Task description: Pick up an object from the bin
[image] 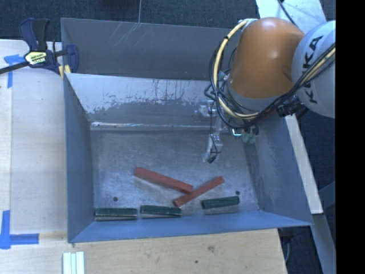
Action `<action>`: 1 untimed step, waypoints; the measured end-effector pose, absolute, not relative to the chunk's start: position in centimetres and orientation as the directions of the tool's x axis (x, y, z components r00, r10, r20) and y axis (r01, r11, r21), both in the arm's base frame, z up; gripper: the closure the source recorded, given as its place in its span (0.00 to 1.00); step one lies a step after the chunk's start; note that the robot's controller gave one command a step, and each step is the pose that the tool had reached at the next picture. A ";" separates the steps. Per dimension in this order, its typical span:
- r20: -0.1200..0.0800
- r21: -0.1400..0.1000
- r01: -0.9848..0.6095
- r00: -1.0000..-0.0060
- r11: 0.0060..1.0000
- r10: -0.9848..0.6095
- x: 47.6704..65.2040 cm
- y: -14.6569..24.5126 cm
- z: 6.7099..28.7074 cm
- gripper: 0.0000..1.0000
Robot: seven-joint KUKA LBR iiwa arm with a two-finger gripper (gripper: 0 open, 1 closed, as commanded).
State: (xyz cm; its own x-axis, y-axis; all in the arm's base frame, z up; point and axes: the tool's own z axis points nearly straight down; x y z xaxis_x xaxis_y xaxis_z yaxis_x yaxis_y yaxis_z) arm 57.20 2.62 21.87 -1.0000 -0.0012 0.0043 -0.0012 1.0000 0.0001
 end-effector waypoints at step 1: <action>0.005 0.002 0.041 -0.999 0.999 0.041 57.9 9.8 11.6 0.00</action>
Offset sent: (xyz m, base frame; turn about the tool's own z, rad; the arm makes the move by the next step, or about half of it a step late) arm 0.0084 0.0683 -0.0976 0.0481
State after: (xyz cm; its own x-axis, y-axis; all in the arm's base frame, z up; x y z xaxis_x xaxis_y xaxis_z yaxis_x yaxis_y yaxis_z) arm 57.89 9.80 11.64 -0.9992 0.0409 0.0050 0.0409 0.9992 0.0017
